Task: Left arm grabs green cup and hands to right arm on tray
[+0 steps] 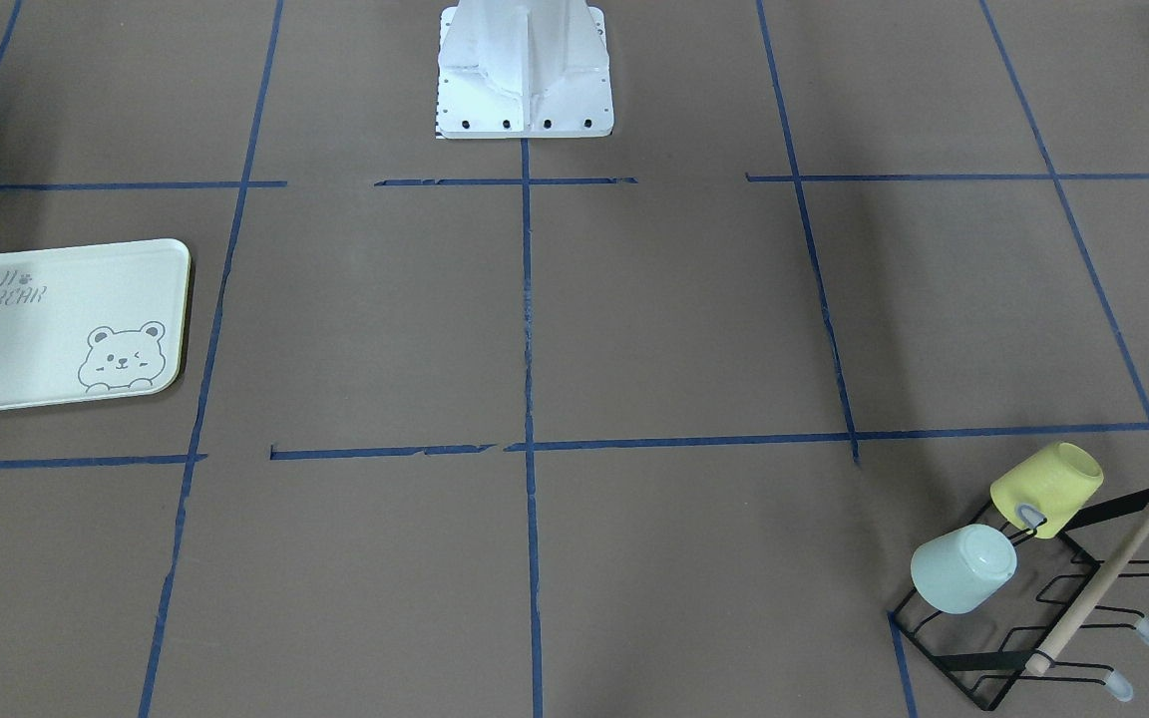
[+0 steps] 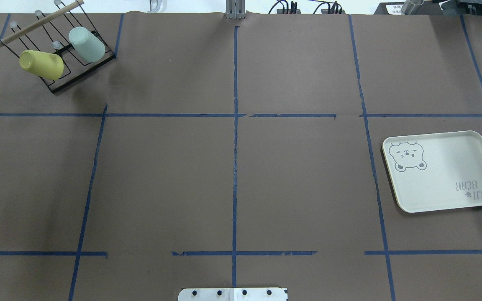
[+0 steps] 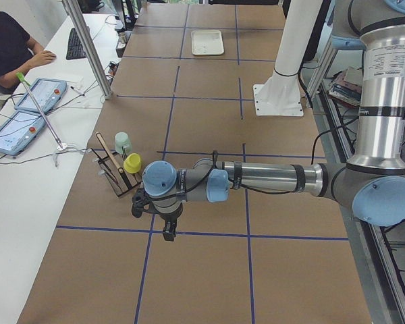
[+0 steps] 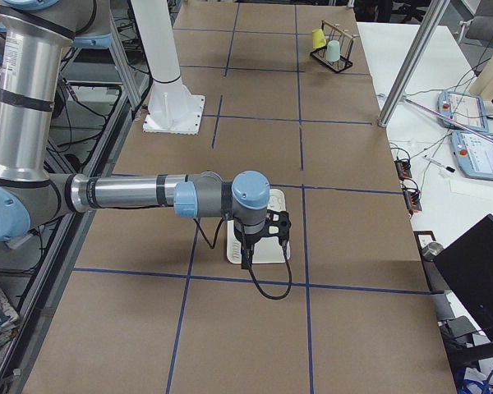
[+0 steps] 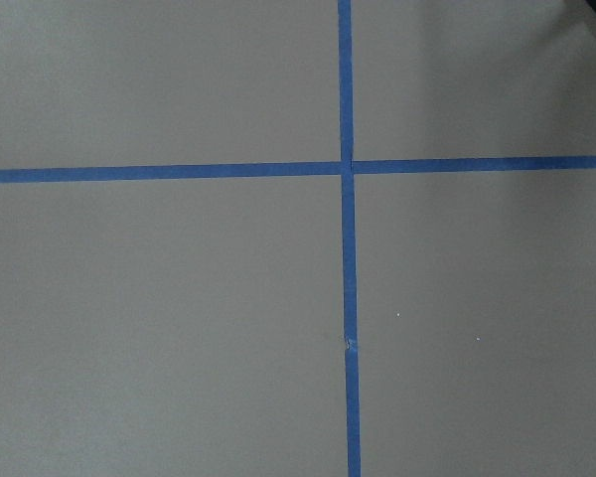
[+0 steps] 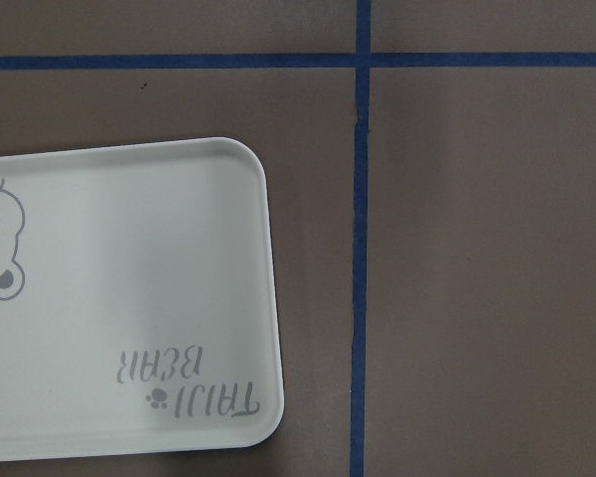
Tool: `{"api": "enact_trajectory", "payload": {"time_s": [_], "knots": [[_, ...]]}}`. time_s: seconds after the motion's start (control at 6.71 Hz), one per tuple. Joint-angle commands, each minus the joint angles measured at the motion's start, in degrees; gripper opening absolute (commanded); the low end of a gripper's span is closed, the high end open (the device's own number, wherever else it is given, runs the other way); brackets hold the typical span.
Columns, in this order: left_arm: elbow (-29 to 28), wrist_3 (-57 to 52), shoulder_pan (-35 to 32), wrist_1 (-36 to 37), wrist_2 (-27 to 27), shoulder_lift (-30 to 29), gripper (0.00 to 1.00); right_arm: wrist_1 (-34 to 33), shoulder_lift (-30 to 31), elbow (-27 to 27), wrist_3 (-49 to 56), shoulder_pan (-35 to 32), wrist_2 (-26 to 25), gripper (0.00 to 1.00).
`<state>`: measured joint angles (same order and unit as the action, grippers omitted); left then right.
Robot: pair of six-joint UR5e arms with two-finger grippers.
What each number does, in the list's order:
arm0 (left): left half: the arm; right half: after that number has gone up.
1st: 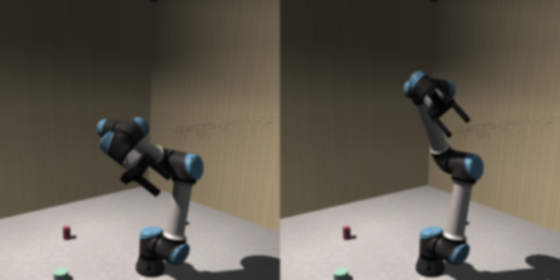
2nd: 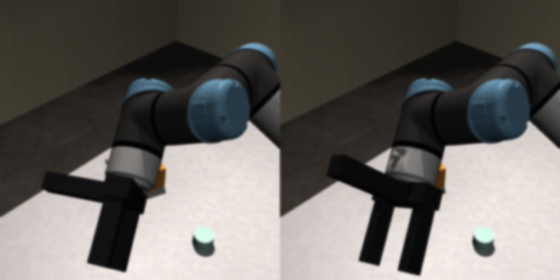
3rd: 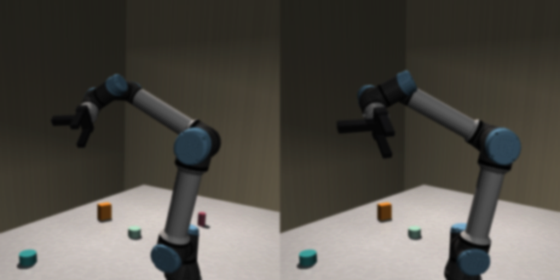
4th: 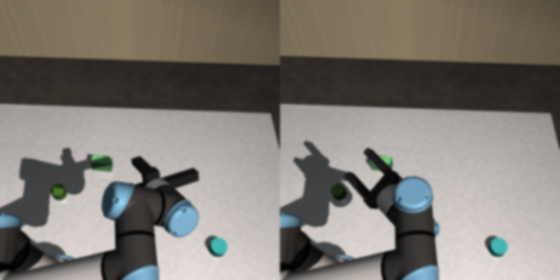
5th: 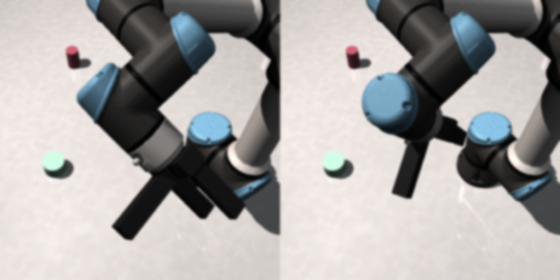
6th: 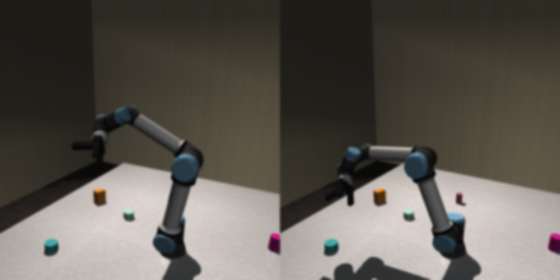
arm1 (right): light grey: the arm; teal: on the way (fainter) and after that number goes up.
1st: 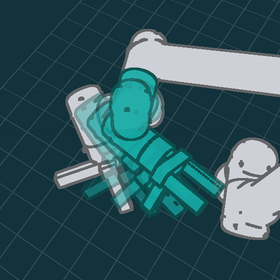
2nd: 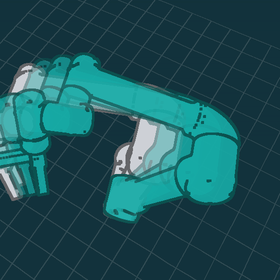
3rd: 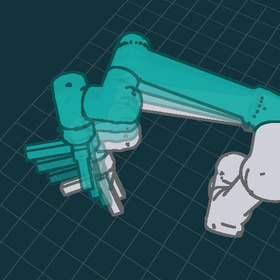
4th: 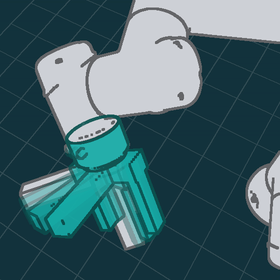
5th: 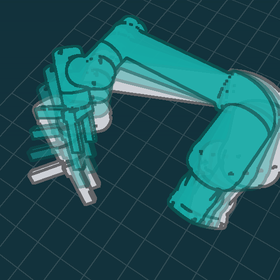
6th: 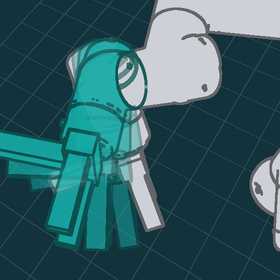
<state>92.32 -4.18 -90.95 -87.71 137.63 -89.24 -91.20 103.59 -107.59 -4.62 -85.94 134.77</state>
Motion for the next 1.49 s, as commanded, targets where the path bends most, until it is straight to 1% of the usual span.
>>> {"api": "enact_trajectory", "payload": {"time_s": [0.0,0.74,0.89,1.19,1.34], "knots": [[0.23,0.31,0.07,-0.44,0.01,0.21,1.0,0.24,0.12,-0.16,0.14,0.07,0.57,1.0],[-0.04,0.22,-0.02,-0.44,0.53,0.39,1.0,0.5,0.04,-0.16,-0.12,0.16,0.84,1.0],[-0.21,0.14,0.07,-0.53,0.1,0.21,1.0,1.37,0.04,-0.08,-0.12,0.16,0.84,1.0],[1.36,-0.04,0.07,-0.53,0.45,-0.23,1.0,1.47,-0.14,-0.16,-0.65,0.33,1.19,1.0],[2.85,0.05,0.15,-0.53,0.53,-0.49,1.0,2.08,-0.49,-0.77,-0.74,2.77,1.19,1.0]]}}
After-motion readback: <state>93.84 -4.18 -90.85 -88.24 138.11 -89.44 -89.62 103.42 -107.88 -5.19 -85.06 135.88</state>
